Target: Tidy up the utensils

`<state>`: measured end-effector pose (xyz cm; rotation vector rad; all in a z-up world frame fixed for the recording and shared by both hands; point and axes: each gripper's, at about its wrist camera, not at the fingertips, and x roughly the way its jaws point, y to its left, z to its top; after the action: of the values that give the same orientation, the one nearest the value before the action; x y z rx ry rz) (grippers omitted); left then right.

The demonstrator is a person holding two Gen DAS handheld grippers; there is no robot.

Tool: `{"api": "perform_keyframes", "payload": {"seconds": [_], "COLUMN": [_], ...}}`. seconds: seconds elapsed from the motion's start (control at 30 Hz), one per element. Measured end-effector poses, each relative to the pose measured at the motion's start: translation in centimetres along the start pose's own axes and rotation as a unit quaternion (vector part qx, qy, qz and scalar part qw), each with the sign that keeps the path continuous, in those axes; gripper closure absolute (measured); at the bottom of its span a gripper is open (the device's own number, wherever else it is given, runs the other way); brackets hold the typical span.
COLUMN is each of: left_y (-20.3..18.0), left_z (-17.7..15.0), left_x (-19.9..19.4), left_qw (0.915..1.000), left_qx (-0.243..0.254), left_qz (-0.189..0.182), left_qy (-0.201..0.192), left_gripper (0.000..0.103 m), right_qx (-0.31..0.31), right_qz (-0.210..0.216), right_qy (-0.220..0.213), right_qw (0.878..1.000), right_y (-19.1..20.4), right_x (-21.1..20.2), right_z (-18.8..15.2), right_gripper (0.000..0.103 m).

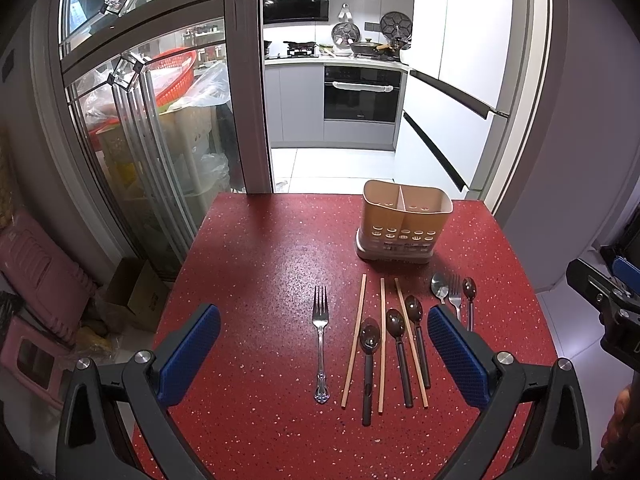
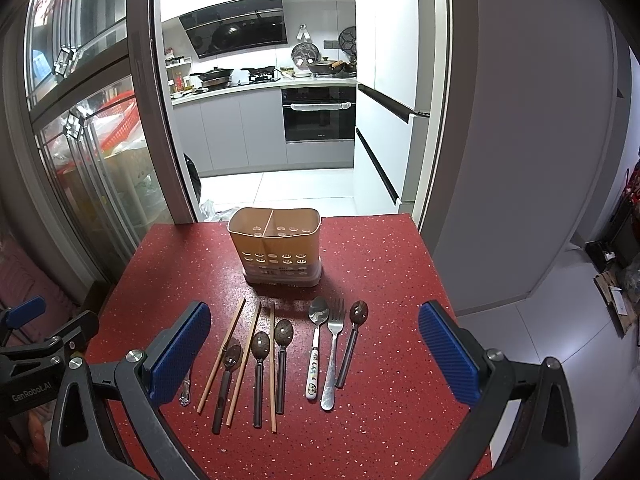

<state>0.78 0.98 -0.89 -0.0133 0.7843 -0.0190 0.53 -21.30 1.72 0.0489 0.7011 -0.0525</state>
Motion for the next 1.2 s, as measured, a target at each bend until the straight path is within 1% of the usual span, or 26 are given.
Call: {"api": "perform_keyframes", "payload": {"seconds": [0.47, 0.67, 0.83, 0.93, 1.0, 1.07, 1.2], "left_y": [0.4, 0.8, 1.3, 1.7, 2.2, 2.8, 3.6], "left_z": [0.4, 0.5, 0.3, 0.0, -0.2, -0.5, -1.2], "left_x": [0.6, 1.0, 1.9, 2.7, 3.8, 5.1, 7.6], "left_qw": [0.9999, 0.9997, 0.9994, 0.9989, 0.9977, 0.9959, 0.9928], "left_qx": [0.003, 0.006, 0.008, 0.01, 0.01, 0.012, 0.027], "left_qz": [-0.008, -0.015, -0.015, -0.015, -0.021, -0.029, -0.033], "left_qy": [0.009, 0.018, 0.031, 0.044, 0.063, 0.085, 0.112], "left_gripper": [0.0, 0.0, 0.0, 0.0, 0.0, 0.0, 0.0], "right_qx": [0.003, 0.001, 0.004, 0.022, 0.036, 0.055, 0.06], "right_qz": [-0.001, -0.007, -0.007, 0.003, 0.014, 0.029, 0.032], "right_qy": [0.012, 0.017, 0.031, 0.054, 0.066, 0.091, 0.127], "right_qw": [1.0, 1.0, 0.999, 0.998, 0.997, 0.994, 0.99], "right_y": [0.5, 0.7, 1.0, 0.7, 0.5, 0.1, -0.3], "right_x": [0.3, 0.4, 1.1, 1.9, 2.3, 3.2, 4.8], "right_z": [0.5, 0.7, 0.6, 0.5, 0.3, 0.0, -1.2], "right_gripper": [0.0, 0.0, 0.0, 0.0, 0.0, 0.0, 0.0]}}
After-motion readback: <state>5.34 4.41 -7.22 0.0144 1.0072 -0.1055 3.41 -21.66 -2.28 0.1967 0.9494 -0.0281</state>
